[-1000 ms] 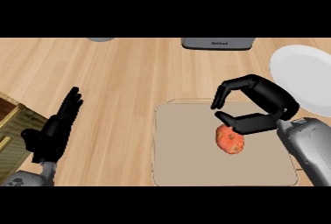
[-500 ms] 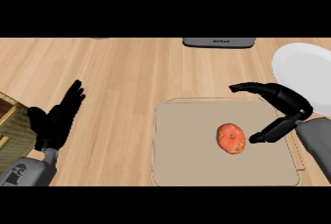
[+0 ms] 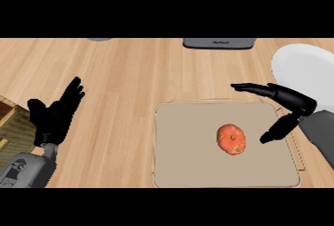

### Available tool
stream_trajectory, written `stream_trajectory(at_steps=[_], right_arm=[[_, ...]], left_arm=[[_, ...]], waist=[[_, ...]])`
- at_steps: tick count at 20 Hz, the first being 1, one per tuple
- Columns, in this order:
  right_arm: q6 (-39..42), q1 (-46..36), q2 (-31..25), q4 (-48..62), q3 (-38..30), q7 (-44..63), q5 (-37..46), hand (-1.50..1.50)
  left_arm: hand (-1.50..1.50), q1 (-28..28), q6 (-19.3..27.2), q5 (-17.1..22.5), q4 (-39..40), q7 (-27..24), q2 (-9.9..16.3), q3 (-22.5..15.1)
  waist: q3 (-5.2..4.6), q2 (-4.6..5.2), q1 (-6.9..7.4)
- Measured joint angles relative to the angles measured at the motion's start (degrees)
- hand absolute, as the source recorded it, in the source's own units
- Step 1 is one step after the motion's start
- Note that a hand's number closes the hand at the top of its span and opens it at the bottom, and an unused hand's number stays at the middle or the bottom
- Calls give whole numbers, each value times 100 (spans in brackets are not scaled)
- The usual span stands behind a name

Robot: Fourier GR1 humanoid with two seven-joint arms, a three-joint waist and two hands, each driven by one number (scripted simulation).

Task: Pick the squash from the tray and place it in the plate

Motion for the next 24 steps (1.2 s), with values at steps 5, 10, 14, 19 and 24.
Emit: stream_trajectory(at_steps=[5,10,14,19,24], right_arm=[[-74,-229,-16,17,387,62,439,-150],[-135,-288,-142,-266,765,195,928,-150],[-276,-388,-61,-287,867,291,1395,-150],[-327,-375,22,-313,995,377,1984,-150],[-117,-441,194,-403,1035,625,2402,-150]], left_arm=[[0,59,-65,-93,153,-124,-119,67],[0,87,-133,-143,88,-15,-130,153],[0,150,-175,-247,86,-46,-214,242],[0,97,-187,-383,43,86,-321,346],[0,176,-286,-465,-98,233,-374,448]], waist=[[-8,-25,-46],[-11,-45,-88],[-12,-48,-98],[-11,-50,-111],[-13,-54,-109]])
